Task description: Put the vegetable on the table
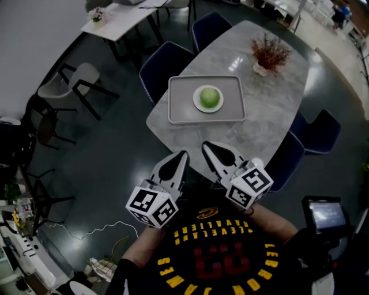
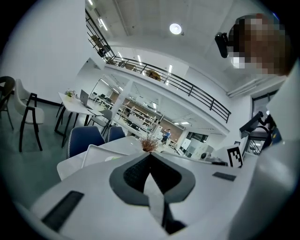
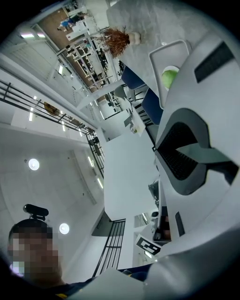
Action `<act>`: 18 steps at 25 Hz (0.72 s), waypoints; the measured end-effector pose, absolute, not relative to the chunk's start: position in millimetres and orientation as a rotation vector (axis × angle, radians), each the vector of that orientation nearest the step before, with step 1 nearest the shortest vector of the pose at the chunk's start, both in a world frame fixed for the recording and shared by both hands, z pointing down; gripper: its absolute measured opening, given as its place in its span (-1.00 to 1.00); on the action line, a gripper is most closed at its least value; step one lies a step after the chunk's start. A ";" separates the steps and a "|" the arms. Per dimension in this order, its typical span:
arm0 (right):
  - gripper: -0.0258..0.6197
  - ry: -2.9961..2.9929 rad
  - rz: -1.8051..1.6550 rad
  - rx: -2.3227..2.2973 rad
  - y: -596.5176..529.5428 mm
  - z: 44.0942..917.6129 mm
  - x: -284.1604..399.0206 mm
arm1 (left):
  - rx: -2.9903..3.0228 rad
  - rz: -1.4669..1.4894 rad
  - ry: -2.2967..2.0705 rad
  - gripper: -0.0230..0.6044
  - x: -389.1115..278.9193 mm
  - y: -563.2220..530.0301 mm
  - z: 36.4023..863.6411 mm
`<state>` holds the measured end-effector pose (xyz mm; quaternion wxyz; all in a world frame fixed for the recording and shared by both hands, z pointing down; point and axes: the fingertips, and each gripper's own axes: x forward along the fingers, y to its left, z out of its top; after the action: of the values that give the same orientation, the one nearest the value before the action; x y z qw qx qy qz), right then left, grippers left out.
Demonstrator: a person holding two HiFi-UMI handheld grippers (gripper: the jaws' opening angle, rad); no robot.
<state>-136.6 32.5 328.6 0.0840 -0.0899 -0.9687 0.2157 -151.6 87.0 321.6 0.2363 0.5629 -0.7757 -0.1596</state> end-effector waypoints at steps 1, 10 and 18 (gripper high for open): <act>-0.91 -2.885 0.652 -0.253 26.3 330.3 -140.2 | 1.540 -0.440 -2.118 -0.93 -157.3 81.7 322.5; -0.90 -2.858 0.728 -0.010 -15.9 372.2 -163.2 | 1.571 -0.419 -2.013 -0.92 -202.7 52.2 364.1; -0.87 -2.810 0.631 0.332 -92.0 408.1 -190.0 | 1.588 -0.224 -2.020 -0.70 -274.4 -11.0 402.1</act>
<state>-190.0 -92.0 408.1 0.1210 0.1138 -0.9621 0.2161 -274.4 -11.0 402.1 0.2778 0.5914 -0.7524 -0.0833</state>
